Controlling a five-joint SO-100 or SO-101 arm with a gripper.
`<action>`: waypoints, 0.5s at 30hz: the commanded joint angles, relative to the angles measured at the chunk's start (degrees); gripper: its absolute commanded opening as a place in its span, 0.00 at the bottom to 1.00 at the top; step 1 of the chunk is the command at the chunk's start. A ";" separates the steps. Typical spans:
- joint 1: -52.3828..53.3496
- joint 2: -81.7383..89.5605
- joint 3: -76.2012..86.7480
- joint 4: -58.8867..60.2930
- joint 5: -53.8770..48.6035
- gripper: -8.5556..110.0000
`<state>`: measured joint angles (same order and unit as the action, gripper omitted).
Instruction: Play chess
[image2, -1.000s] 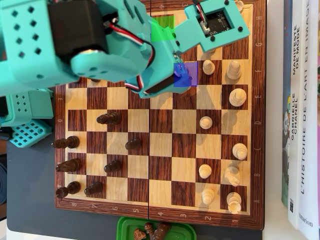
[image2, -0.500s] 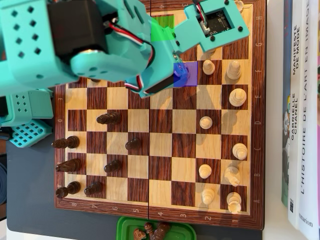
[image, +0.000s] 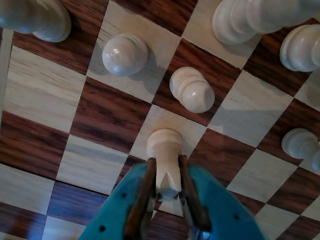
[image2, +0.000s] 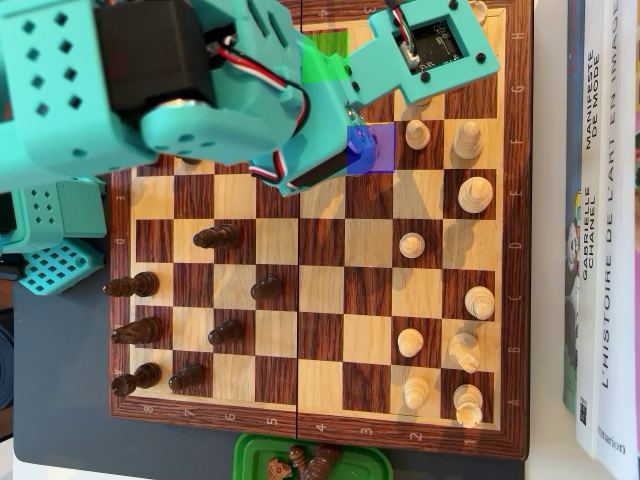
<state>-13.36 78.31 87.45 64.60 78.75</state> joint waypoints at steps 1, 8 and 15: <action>0.44 1.14 -2.29 0.09 -0.26 0.09; 0.09 9.58 1.85 0.18 0.18 0.09; -1.05 17.40 8.44 0.18 0.53 0.09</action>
<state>-13.54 91.58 95.80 64.69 78.75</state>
